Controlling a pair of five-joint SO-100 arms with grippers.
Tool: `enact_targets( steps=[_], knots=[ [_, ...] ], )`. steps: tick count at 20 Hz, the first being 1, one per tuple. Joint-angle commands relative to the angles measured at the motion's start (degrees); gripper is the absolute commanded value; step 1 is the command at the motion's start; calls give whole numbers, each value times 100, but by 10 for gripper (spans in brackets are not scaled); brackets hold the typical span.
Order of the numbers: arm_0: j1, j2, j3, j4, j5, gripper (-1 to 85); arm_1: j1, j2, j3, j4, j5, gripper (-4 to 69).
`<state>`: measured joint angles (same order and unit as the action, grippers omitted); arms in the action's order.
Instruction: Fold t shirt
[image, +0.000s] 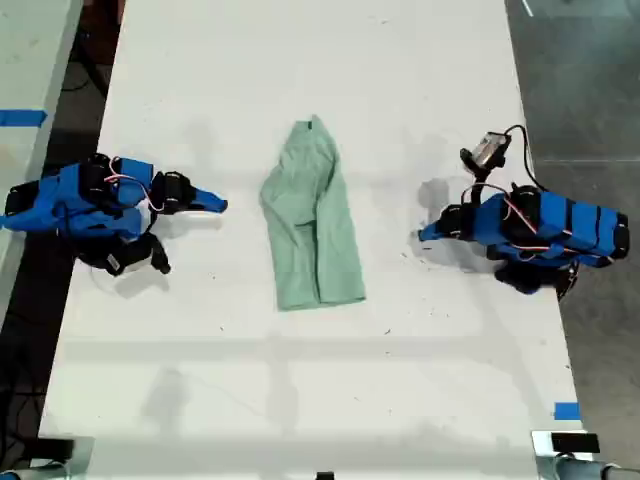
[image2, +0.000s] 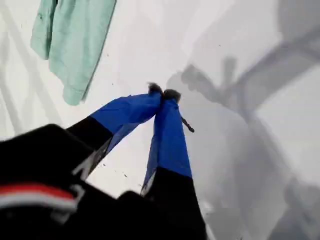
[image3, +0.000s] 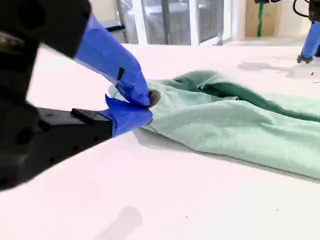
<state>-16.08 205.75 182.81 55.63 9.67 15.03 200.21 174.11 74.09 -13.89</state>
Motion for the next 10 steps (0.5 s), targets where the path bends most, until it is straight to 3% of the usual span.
enact_targets(
  steps=[1, 6, 10],
  knots=[
    [220, 79, 62, -26, -158, 0, 79, 88, 299, 97, 316, 5],
    [229, 79, 44, -62, -220, 0, 97, 88, 290, 149, 483, 5],
    [545, -1415, -1512, 404, -1063, 0, -35, 88, -97, 220, 905, 2]
  ],
)
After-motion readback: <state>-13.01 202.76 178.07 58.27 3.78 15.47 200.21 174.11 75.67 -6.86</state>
